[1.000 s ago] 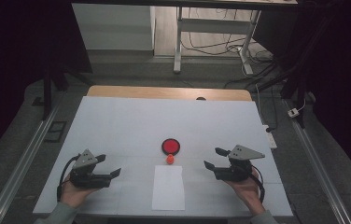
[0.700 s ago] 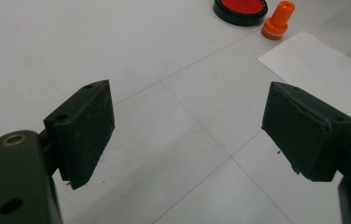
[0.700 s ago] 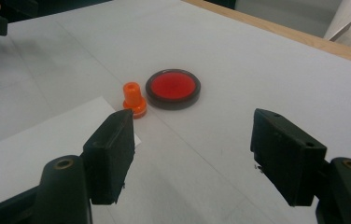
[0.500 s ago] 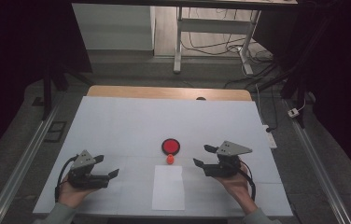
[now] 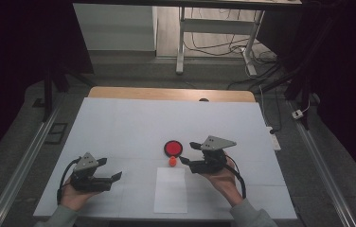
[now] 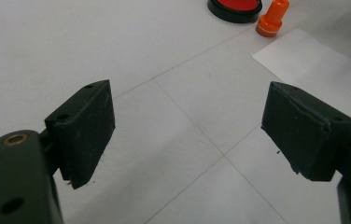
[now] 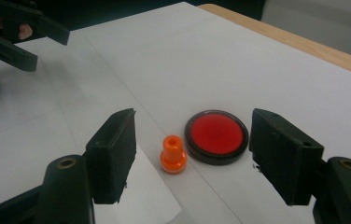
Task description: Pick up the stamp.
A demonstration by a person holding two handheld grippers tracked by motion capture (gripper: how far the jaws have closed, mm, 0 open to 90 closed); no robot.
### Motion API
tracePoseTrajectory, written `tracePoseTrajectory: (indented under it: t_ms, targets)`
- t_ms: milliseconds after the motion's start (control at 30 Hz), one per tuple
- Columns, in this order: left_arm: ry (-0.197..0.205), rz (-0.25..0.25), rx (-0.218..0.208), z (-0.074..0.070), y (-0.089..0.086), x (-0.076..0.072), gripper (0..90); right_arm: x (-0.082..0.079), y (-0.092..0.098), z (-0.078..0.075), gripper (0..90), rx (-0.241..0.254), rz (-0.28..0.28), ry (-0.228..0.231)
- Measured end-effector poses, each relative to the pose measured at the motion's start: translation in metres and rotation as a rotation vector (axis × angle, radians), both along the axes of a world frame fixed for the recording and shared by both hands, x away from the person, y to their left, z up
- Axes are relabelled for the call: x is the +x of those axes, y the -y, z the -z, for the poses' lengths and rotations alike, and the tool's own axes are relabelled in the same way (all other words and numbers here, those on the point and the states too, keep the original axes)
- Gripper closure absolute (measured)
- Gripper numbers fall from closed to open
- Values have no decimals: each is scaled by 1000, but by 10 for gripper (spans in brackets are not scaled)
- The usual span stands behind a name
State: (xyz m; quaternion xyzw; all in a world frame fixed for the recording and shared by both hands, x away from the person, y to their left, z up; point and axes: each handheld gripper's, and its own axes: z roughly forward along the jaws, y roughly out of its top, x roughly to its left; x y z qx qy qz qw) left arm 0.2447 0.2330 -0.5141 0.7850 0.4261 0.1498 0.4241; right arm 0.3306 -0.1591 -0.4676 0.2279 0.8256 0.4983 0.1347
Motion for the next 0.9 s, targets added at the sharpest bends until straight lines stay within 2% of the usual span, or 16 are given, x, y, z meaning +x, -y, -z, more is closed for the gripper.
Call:
tracePoseTrajectory:
  t_ms: [133, 200, 333, 667, 900]
  targets:
    - [-4, -2, 5, 1, 0, 0, 173, 3, -9, 5, 315, 16, -19, -17]
    - [-6, -2, 7, 2, 0, 0, 173, 3, -14, 8, 314, -5, -40, -22]
    - [-13, -3, 20, 4, 0, 1, 173, 3, -17, 10, 316, -16, -64, -27]
    - [-20, -3, 17, 5, -2, 1, 176, 5, -30, 18, 324, -37, -88, -46]
    - [-26, 0, 23, 7, -1, 2, 176, 9, -44, 31, 335, -104, -81, -60]
